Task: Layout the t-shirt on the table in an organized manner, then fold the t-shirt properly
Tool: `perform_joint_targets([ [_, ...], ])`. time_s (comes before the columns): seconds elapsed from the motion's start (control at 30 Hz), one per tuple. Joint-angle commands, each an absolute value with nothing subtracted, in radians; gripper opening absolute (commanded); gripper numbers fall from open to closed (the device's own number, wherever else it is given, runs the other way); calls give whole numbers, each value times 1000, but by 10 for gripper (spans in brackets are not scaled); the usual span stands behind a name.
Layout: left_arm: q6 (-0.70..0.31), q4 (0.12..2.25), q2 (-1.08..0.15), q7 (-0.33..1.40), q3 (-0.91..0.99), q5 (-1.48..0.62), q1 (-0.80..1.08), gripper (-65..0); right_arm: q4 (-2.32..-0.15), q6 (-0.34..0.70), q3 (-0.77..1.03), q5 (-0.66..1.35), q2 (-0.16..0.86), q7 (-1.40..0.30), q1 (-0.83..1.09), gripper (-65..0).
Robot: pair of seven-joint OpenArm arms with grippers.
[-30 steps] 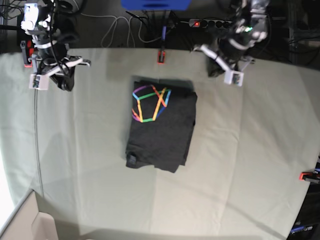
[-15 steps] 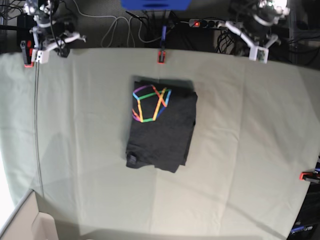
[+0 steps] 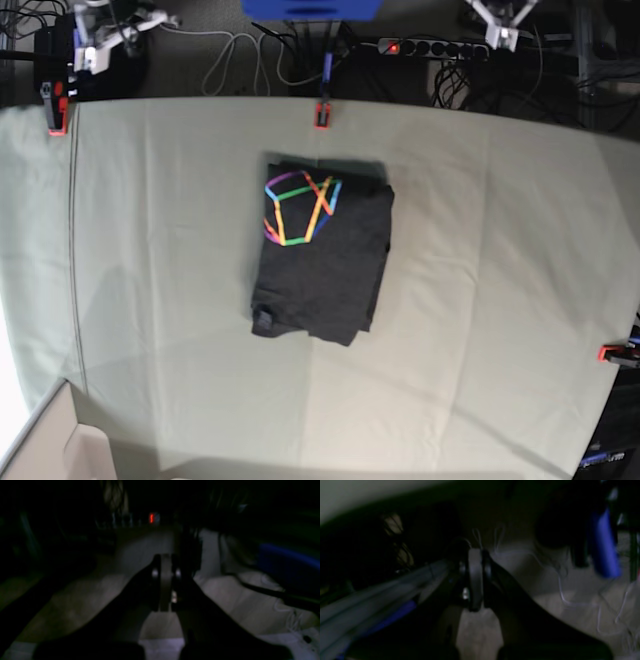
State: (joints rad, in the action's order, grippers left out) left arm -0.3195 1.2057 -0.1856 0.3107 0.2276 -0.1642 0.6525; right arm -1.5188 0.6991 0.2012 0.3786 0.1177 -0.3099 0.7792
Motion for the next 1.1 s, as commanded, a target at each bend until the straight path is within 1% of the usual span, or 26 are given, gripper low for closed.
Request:
perform_joint_targets([
  [0.0, -325, 1167, -191, 291, 226, -176, 616, -650, -1484, 698, 186, 389, 124, -303, 766, -650],
  [0.07, -325, 1046, -197, 291, 185, -176, 527, -650, -1353, 698, 160, 390, 125, -303, 707, -650],
  [0.13, -325, 944, -197, 237, 142, -176, 478, -650, -1233, 698, 139, 390, 125, -280, 659, -650],
  [0.27, -321, 756, -199, 19, 45, -176, 415, -650, -1079, 698, 93, 389, 125, -147, 619, -650],
  [0.37, -317, 544, -199, -67, -19, -176, 320, -650, -941, 698, 51, 389, 125, -87, 556, -650],
  [0.47, -315, 282, -188, -131, -59, -183, 183, -650, -723, 698, 33, 389, 122, -24, 450, -650],
  [0.53, -315, 160, -177, -189, -73, -183, 120, -650, -561, 698, 25, 389, 120, 50, 387, -650],
  [0.6, -315, 117, -157, -236, -82, -177, 90, -650, -372, 698, -7, 389, 120, 147, 303, -650],
  [0.7, -314, 117, -147, -203, -82, -177, 77, -650, -137, 698, -48, 390, 94, 292, 191, -650],
  [0.73, -314, 116, -145, -186, -82, -177, 67, -650, -91, 647, -59, 390, 84, 337, 166, -650],
  [0.8, -314, 113, -143, -147, -81, -177, 56, -650, -58, 506, -99, 390, 67, 398, 154, -650],
  [0.83, -312, 113, -143, -130, -81, -177, 56, -650, -65, 404, -122, 390, 54, 418, 153, -650],
  [0.97, -312, 114, -143, -110, -90, -176, 47, -650, -105, -59, -168, 390, 12, 470, 163, -650],
  [1.0, -312, 113, -143, -110, -102, -176, 41, -650, -104, -150, -180, 390, 1, 481, 163, -650],
  [1.07, -312, 116, -143, -114, -130, -176, 36, -650, -105, -257, -202, 390, -7, 492, 163, -650],
])
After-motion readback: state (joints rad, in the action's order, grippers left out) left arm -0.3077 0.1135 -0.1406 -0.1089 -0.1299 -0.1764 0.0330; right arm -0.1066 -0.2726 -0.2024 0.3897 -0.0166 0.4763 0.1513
